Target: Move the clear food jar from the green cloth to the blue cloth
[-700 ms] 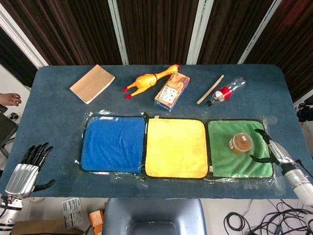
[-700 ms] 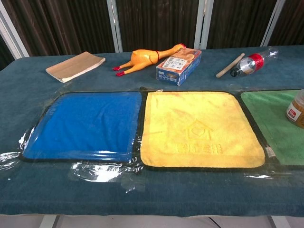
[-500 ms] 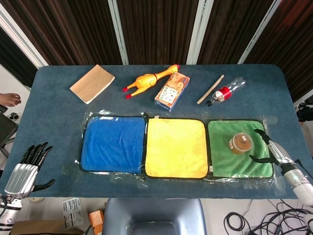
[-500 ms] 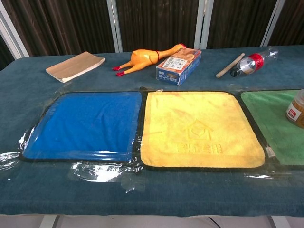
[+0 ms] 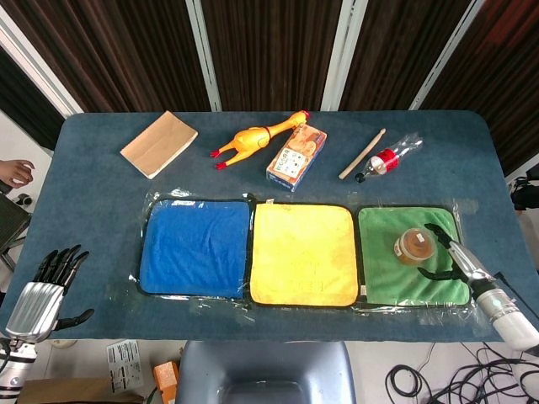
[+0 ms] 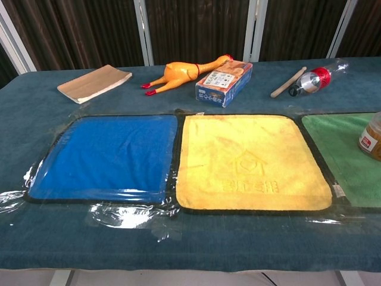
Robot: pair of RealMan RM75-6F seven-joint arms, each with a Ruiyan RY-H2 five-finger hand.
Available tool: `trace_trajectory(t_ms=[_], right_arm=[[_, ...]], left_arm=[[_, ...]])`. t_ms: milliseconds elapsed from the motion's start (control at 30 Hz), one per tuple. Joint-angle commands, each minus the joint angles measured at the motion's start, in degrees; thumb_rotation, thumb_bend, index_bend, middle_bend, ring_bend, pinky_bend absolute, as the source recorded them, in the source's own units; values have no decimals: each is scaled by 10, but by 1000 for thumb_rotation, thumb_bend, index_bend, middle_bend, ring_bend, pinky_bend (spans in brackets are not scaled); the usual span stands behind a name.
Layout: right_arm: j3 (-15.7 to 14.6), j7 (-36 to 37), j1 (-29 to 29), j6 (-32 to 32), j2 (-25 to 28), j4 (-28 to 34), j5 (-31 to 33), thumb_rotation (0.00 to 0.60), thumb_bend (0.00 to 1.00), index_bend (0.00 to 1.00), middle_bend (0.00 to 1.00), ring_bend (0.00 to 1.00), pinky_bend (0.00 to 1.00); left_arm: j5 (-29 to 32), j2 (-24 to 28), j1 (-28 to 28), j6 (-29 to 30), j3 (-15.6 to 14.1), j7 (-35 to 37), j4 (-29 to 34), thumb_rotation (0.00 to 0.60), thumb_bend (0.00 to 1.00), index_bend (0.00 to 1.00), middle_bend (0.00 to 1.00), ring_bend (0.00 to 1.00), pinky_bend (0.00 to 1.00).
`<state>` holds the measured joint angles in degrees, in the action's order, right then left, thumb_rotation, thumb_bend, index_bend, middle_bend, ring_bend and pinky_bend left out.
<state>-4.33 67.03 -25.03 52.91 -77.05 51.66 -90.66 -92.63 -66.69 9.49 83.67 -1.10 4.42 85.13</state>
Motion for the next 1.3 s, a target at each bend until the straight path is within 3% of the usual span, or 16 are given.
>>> trace_trajectory(t_ms=[33,1300], right_arm=[[-1,8,-5,0,-2,7,-3,600,204,0,0,0,98],[12,-27,-76,9,-72,66,-17,600,203,0,0,0,100]], left_arm=[[1,1,-1,0,0,0,2,600,2,27,0,0,32],[0,13,-8,10,0,15,9,600,2,27,0,0,32]])
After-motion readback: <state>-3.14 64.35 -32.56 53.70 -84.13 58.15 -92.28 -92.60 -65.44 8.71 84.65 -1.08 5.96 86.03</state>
